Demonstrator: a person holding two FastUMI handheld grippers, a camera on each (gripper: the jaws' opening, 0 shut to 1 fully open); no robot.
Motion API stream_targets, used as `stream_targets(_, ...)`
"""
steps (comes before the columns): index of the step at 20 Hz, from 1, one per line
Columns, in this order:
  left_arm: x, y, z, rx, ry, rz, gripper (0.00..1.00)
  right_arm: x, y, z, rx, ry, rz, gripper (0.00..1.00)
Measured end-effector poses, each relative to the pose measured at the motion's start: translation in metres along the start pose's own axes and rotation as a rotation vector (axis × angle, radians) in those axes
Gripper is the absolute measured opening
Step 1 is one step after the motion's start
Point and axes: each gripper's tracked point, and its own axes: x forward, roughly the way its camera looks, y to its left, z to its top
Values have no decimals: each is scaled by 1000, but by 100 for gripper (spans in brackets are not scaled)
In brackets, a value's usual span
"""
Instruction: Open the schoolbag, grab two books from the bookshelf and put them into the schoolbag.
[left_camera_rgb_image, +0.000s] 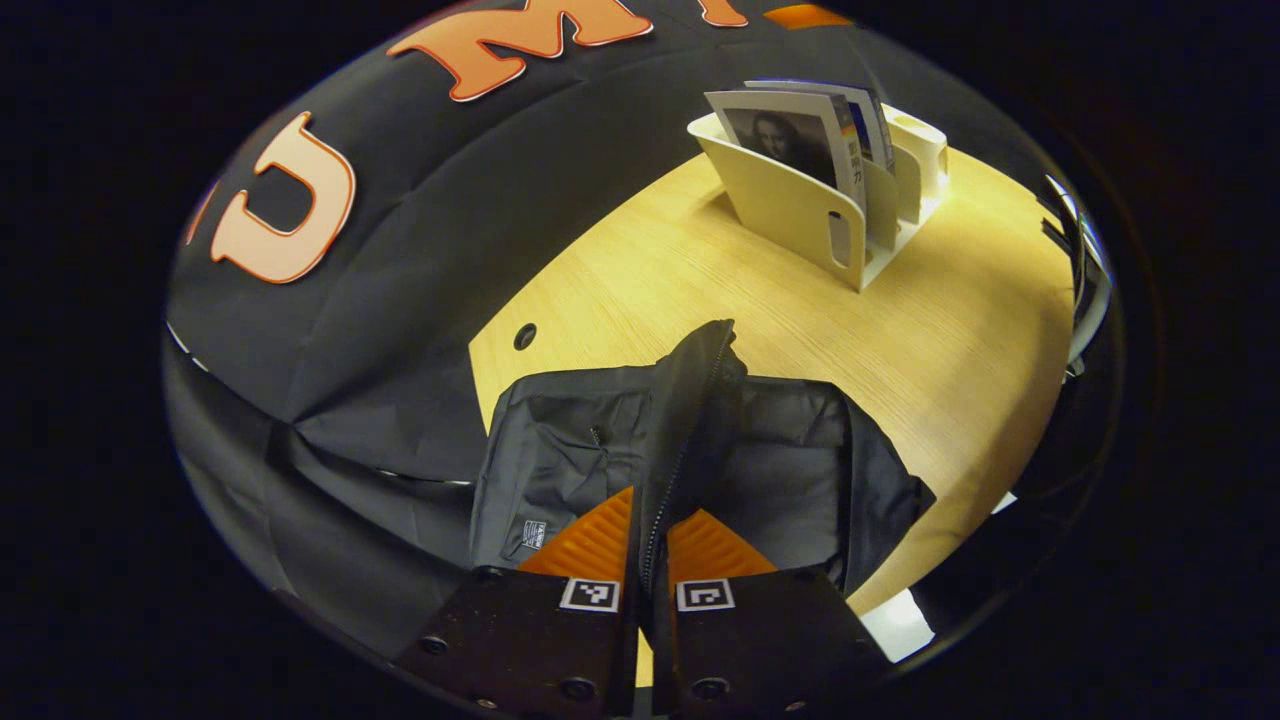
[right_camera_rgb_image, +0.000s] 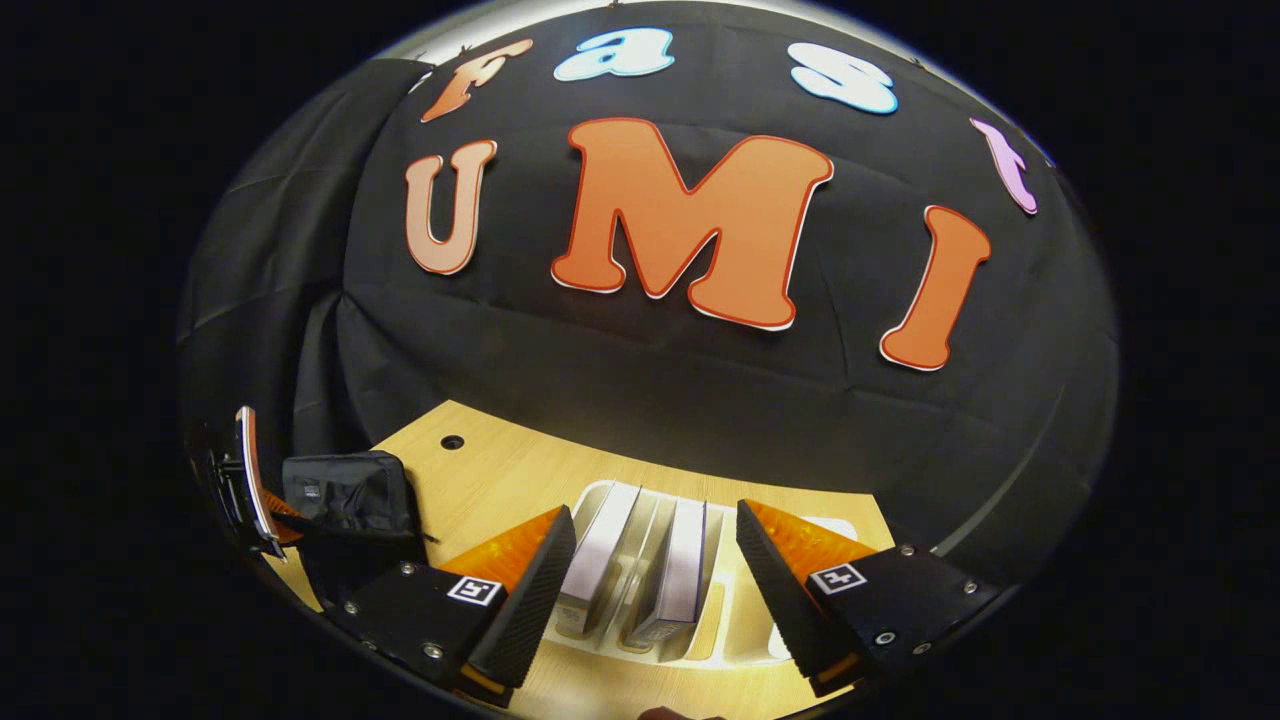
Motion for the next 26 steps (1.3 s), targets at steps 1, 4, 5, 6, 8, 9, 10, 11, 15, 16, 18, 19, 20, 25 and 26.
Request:
stream_targets(1, -2, 5, 3, 9, -1, -29, 7, 2, 4, 1, 3, 35, -7, 96)
stream_targets(4, -11, 25, 16, 21, -15, -102, 7, 8, 16, -3, 1, 149, -3, 96)
stream_targets(5, -12, 31, 20, 17, -19, -126, 7, 11, 21, -5, -5, 188, 1, 96)
stream_targets(6, -15, 37, 25, 10, -26, -146, 7, 13, 25, -8, -7, 228, 6, 96)
stream_targets(8, -22, 53, 38, 12, -46, -172, 7, 18, 36, -19, 15, 316, 45, 96)
stream_targets(9, -25, 57, 42, 27, -57, -183, 7, 20, 45, -22, 30, 351, 69, 97)
stream_targets(10, -27, 62, 47, 36, -65, -196, 7, 24, 47, -28, 35, 394, 74, 97)
stream_targets(11, -30, 66, 51, 39, -68, -213, 7, 27, 47, -35, 40, 440, 80, 97)
stream_targets(15, -36, 83, 58, 73, -64, -226, 7, 49, 52, -46, 115, 588, 119, 97)
stream_targets(16, -37, 83, 58, 71, -54, -222, 7, 59, 52, -50, 124, 625, 132, 97)
stream_targets(18, -43, 81, 59, 62, -32, -216, 7, 78, 47, -61, 129, 690, 129, 97)
stream_targets(19, -45, 80, 60, 64, -27, -212, 7, 89, 42, -68, 133, 717, 116, 96)
stream_targets(20, -46, 80, 62, 63, -20, -204, 7, 98, 42, -76, 133, 751, 118, 96)
stream_targets(25, -46, 70, 60, 2, 35, -205, 7, 116, 46, -112, 131, 911, 121, 85)
stream_targets(26, -46, 68, 60, -3, 43, -202, 7, 118, 48, -116, 143, 926, 122, 77)
